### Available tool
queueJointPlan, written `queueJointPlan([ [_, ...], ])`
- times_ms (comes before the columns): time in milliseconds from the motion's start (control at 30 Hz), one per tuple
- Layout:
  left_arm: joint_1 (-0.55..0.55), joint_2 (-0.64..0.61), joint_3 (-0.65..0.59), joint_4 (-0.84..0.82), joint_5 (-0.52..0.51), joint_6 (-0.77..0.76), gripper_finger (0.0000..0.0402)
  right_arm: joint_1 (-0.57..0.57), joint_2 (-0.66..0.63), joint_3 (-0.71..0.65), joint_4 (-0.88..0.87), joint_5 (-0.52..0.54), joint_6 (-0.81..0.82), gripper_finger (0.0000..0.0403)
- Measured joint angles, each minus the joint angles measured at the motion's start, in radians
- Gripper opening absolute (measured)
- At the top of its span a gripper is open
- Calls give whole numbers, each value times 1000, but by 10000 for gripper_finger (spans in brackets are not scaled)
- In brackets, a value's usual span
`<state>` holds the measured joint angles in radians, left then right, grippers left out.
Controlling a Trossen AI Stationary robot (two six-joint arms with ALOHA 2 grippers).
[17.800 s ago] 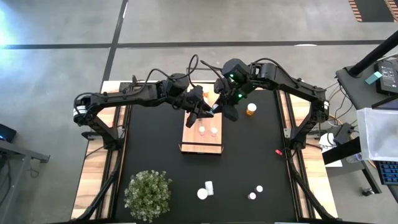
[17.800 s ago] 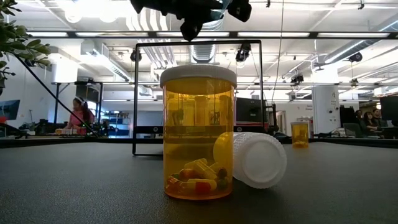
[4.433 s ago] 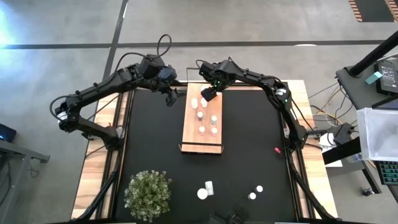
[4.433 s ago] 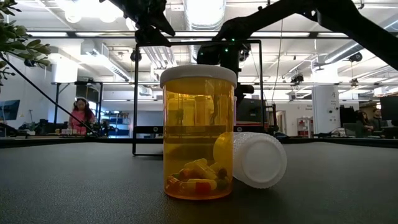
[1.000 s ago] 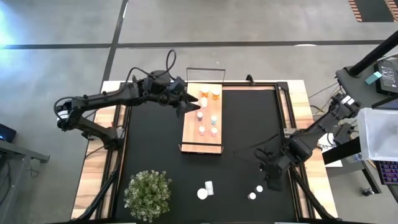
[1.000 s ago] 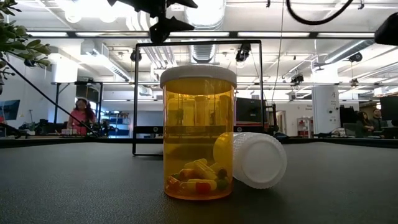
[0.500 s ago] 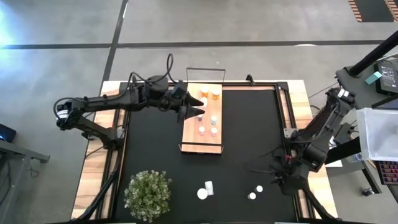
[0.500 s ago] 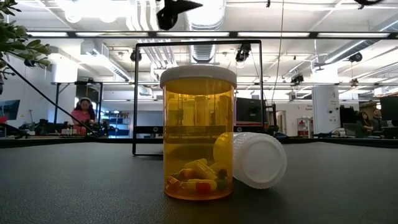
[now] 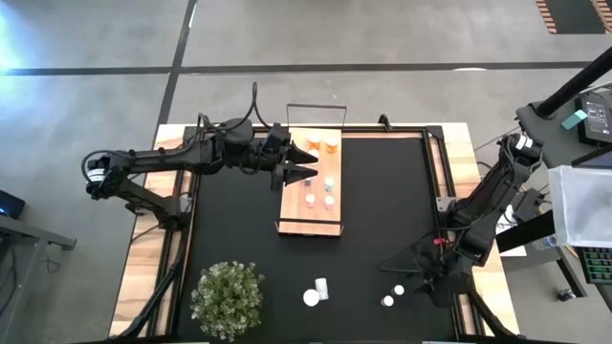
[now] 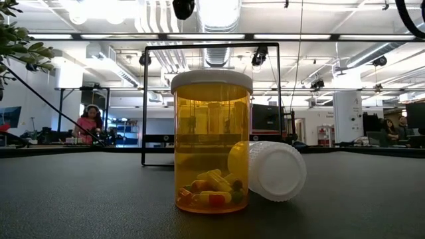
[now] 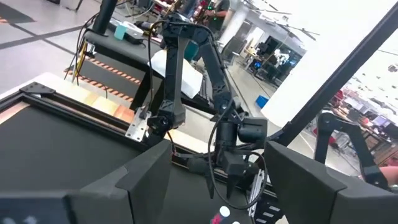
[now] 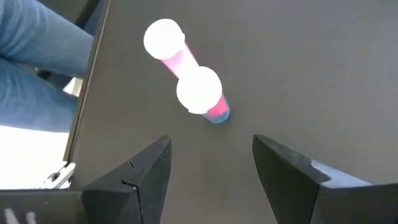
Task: Pick and place medicine bottles onto shelf by color
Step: Put the blue pill bottle on the shelf aligned with the other blue pill bottle
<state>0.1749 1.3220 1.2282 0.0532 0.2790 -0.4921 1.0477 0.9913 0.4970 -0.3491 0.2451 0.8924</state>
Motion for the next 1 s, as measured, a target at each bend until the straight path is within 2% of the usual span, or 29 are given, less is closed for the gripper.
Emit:
queueJointPlan([
  [533, 0, 0, 0, -1, 0, -2, 241, 0, 0, -180, 370, 98, 12, 215],
  [1000, 0, 0, -4, -2, 0, -2, 241, 13, 18, -216, 395, 96, 27, 215],
])
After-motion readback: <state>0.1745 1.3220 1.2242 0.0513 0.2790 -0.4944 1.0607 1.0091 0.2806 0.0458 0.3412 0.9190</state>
